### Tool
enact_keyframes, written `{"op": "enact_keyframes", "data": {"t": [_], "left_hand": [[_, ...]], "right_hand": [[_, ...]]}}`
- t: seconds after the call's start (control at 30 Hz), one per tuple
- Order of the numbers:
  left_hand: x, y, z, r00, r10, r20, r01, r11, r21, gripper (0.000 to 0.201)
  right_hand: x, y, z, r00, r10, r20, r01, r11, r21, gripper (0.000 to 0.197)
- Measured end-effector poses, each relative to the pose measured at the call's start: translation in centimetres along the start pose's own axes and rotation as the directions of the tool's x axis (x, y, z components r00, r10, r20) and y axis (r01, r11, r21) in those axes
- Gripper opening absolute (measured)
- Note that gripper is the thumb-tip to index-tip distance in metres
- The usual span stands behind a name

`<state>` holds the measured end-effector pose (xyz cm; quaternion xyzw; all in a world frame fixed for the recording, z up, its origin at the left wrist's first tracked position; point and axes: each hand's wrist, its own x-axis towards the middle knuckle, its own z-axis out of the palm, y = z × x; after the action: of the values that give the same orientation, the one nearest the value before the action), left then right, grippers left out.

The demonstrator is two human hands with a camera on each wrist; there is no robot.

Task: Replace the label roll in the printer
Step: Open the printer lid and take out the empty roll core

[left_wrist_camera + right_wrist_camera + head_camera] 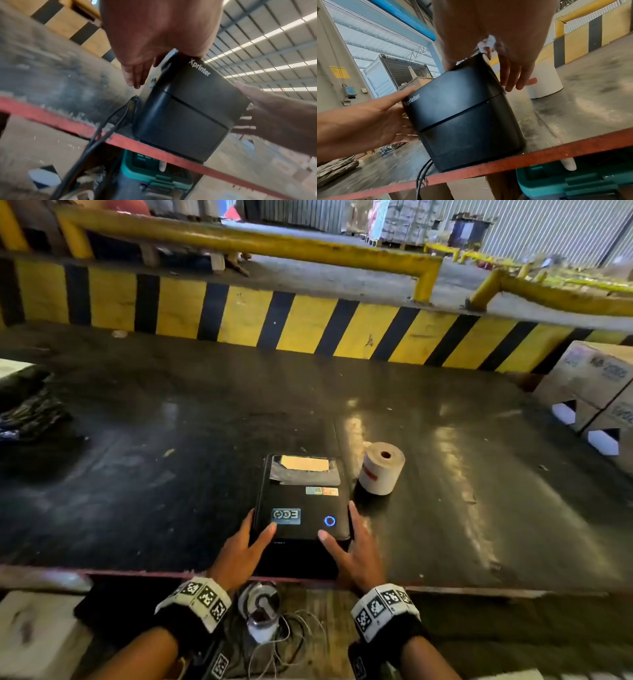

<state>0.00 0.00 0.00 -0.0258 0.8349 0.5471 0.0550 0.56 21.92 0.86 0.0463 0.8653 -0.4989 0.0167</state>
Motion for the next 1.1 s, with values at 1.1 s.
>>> {"op": "enact_keyframes", "data": {"t": [1.1], "left_hand": [[-0.4, -2.1, 0.4, 0.995, 0.062, 0.080, -0.056, 0.996, -0.075, 0.088]], "right_hand": [[1.7, -0.6, -1.3, 0.984, -0.148, -0.099, 0.122, 0.966, -0.228, 0.079]]}}
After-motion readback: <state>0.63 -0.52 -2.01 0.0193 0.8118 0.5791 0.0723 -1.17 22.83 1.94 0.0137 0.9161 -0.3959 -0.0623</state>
